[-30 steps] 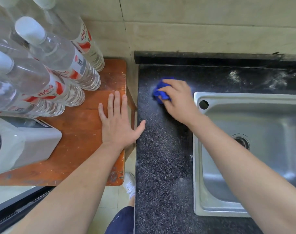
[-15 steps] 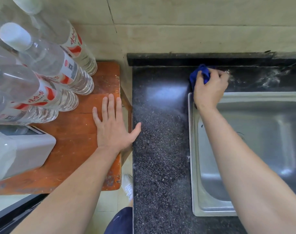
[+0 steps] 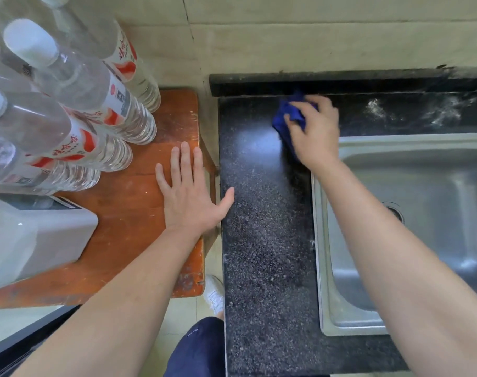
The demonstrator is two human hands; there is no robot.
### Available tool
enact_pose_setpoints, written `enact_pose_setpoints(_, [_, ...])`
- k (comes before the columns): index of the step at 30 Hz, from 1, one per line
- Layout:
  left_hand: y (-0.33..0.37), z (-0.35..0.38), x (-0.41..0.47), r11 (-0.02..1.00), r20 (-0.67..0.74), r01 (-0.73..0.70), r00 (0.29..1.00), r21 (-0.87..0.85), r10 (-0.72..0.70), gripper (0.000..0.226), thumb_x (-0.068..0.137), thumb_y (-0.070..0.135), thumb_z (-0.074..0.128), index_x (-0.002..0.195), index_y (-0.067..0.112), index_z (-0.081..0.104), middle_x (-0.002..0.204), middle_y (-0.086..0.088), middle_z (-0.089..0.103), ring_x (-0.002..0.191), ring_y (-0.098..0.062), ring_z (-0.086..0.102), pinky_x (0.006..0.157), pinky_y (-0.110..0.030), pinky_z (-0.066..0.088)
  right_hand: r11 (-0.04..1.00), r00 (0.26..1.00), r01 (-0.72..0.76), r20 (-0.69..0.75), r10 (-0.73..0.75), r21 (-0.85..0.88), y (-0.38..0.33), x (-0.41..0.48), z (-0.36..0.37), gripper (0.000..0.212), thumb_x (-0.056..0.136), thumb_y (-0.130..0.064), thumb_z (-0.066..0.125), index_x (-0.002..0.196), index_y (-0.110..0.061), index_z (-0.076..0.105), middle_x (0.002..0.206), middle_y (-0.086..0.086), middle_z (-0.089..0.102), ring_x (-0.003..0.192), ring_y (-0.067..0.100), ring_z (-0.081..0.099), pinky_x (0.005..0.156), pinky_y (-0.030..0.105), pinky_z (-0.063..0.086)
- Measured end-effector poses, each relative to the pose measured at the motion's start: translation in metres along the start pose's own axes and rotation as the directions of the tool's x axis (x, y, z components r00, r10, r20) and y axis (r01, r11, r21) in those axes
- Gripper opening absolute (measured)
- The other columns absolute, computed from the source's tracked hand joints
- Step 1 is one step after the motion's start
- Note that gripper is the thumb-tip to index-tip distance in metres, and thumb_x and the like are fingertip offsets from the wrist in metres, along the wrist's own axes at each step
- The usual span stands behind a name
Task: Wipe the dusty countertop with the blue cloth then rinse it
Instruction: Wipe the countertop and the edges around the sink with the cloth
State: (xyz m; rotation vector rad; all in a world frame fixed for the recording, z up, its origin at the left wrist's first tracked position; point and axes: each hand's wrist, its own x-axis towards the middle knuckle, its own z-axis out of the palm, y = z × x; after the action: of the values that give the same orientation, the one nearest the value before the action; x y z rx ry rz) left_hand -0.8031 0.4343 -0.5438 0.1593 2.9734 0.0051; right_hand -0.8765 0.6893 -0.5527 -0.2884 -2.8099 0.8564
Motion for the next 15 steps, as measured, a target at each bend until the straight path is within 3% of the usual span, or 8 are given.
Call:
enact_pose_setpoints(3, [0.0,0.0,-0.001,1.0,0.003,-0.01,1.0,-0.027,0.01,0.101,0.083,0.077,0.031,0.157,0.011,0.009,0.165,-0.011,0.003,0.153,-0.028,-0.001,0.119,-0.06,0.005,0.99,0.999,0.03,0.016,-0.028,-0.138,0.013,-0.035,-0.008,0.039,0.092,-0.029,0.059,0.129,-0.017,0.064,0.138,0.02,0.05,0.112,0.043,0.05,0.098,0.042,0.04])
enact_pose_setpoints(7, [-0.004,0.003,0.0,0.997,-0.005,-0.022,1.0,-0.075,0.021,0.087,0.09,0.066,0.028,0.156,0.012,0.013,0.165,-0.011,0.004,0.152,-0.027,-0.001,0.119,-0.061,0.005,0.988,0.995,0.095,0.053,-0.089,-0.12,-0.023,-0.11,0.006,0.041,0.092,-0.024,0.059,0.132,-0.016,0.062,0.136,0.021,0.05,0.114,0.04,0.048,0.1,0.042,0.038])
enact_pose_setpoints(12, [-0.007,0.004,-0.002,0.989,-0.05,-0.038,0.998,-0.141,0.032,0.078,0.094,0.057,0.028,0.155,0.01,0.02,0.165,-0.012,0.011,0.152,-0.028,0.006,0.119,-0.06,0.005,0.976,0.95,0.212,0.243,-0.194,-0.051,-0.061,-0.24,0.0,0.048,0.088,-0.025,0.061,0.136,-0.019,0.059,0.135,0.018,0.048,0.108,0.039,0.05,0.095,0.048,0.044])
enact_pose_setpoints(15, [-0.006,0.003,-0.003,0.988,-0.041,-0.05,0.998,-0.144,0.044,0.082,0.093,0.062,0.027,0.155,0.01,0.02,0.164,-0.014,0.012,0.152,-0.03,0.007,0.118,-0.061,0.006,0.949,0.874,0.313,0.404,-0.271,-0.041,-0.076,-0.29,-0.002,0.049,0.086,-0.03,0.062,0.134,-0.024,0.059,0.136,0.012,0.046,0.108,0.036,0.049,0.09,0.047,0.046])
